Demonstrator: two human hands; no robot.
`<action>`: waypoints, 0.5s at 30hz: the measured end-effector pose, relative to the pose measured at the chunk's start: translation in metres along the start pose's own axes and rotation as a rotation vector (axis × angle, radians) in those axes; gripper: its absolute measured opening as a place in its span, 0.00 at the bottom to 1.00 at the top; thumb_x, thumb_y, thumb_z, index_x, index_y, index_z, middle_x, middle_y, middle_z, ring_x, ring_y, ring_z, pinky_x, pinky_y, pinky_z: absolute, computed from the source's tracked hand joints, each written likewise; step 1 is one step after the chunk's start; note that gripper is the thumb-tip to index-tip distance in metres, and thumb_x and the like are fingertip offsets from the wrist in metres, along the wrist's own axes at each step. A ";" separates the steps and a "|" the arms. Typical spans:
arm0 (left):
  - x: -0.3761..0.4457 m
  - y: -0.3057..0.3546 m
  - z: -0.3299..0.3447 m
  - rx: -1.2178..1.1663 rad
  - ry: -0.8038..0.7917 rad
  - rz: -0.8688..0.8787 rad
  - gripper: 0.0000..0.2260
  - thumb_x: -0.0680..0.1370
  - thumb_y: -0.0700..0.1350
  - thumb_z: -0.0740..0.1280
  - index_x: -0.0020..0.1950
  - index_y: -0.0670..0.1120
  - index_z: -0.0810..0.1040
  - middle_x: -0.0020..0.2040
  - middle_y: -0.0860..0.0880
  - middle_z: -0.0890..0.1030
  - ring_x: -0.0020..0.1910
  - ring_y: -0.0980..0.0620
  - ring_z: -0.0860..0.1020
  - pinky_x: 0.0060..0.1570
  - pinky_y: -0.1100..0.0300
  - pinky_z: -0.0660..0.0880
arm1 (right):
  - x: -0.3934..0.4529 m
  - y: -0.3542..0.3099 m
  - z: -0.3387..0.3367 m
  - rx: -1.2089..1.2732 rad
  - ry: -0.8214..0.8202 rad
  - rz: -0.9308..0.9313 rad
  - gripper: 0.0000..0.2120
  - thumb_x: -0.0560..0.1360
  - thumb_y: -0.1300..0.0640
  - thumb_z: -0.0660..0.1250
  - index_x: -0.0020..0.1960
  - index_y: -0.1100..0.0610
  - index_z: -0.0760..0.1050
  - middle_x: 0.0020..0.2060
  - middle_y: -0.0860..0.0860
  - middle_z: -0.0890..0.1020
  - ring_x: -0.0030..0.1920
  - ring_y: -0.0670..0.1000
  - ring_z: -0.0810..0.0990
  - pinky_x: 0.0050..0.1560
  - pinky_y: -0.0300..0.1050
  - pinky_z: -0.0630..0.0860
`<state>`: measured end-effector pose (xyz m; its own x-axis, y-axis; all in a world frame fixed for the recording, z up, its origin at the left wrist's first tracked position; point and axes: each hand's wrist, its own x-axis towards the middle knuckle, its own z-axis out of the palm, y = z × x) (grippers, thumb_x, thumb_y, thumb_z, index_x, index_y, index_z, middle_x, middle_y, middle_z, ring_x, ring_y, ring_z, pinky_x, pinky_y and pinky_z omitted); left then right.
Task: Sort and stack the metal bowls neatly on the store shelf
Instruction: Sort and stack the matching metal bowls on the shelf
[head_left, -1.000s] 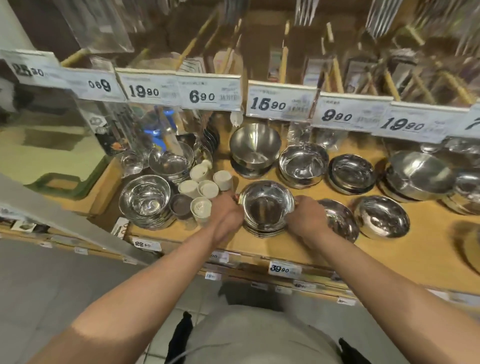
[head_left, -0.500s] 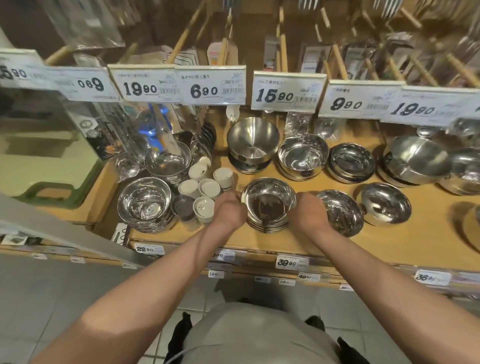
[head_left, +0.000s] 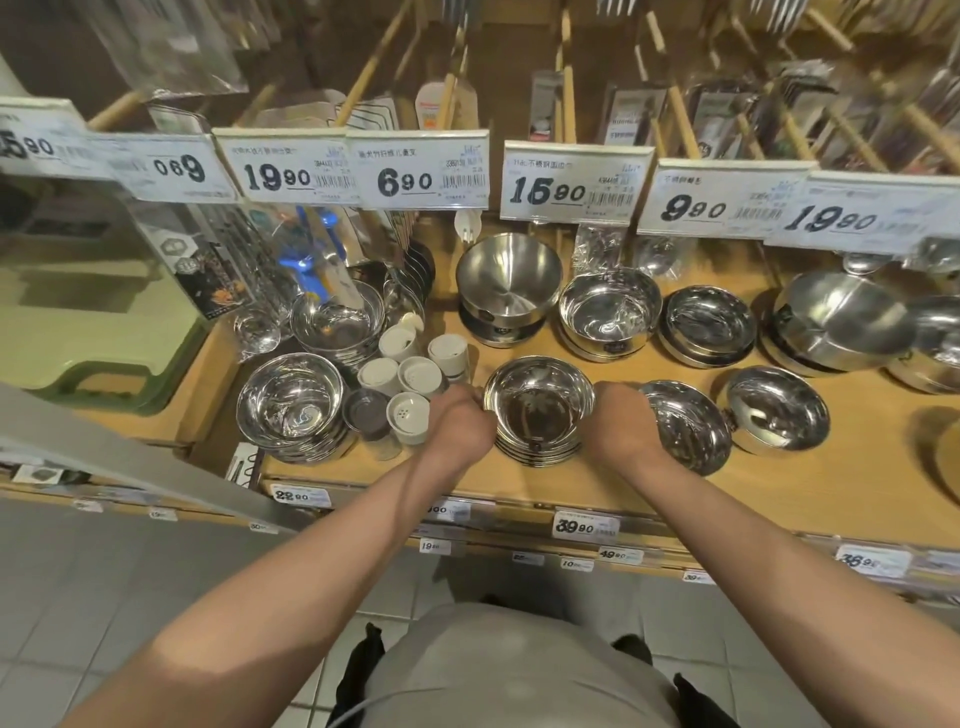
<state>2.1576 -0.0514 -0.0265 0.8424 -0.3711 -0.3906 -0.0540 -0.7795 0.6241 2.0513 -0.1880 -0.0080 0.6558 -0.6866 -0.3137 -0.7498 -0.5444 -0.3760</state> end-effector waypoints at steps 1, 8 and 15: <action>-0.001 -0.001 0.000 -0.006 0.005 0.014 0.08 0.76 0.38 0.66 0.39 0.48 0.74 0.40 0.49 0.78 0.40 0.50 0.74 0.41 0.60 0.69 | 0.000 0.001 0.000 -0.004 -0.001 -0.010 0.03 0.75 0.68 0.64 0.46 0.64 0.77 0.43 0.59 0.80 0.41 0.57 0.76 0.39 0.45 0.70; -0.007 0.000 0.000 0.005 -0.003 0.079 0.05 0.79 0.41 0.67 0.54 0.43 0.80 0.49 0.47 0.82 0.40 0.55 0.75 0.30 0.71 0.68 | 0.003 0.008 -0.003 -0.031 -0.042 -0.094 0.05 0.76 0.66 0.63 0.41 0.61 0.73 0.40 0.57 0.79 0.37 0.54 0.74 0.27 0.37 0.61; -0.019 0.022 -0.007 -0.013 0.184 0.050 0.09 0.78 0.41 0.67 0.58 0.42 0.81 0.52 0.46 0.83 0.51 0.46 0.79 0.50 0.58 0.73 | 0.006 0.025 -0.038 0.147 0.016 -0.184 0.10 0.77 0.57 0.64 0.44 0.64 0.77 0.41 0.57 0.81 0.42 0.57 0.77 0.39 0.47 0.70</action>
<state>2.1447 -0.0579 -0.0003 0.9228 -0.3097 -0.2292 -0.0922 -0.7551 0.6491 2.0326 -0.2241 0.0138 0.7780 -0.5904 -0.2148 -0.5962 -0.5859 -0.5489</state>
